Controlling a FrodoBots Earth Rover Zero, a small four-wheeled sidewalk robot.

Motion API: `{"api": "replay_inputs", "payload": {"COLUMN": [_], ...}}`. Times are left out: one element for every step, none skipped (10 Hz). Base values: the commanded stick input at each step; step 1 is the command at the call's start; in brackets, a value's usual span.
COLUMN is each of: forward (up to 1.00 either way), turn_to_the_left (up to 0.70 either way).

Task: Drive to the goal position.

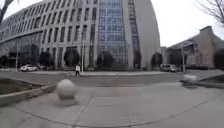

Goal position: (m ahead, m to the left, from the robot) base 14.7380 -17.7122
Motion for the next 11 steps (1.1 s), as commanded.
{"api": "replay_inputs", "payload": {"forward": [0.7,0.7,0.7,0.7,0.7,0.7,0.7,0.7,0.7,0.7,0.7], "turn_to_the_left": [-0.14,-0.14,-0.14,-0.14,-0.14,-0.14,-0.14,-0.14,-0.14,-0.08,0.0]}}
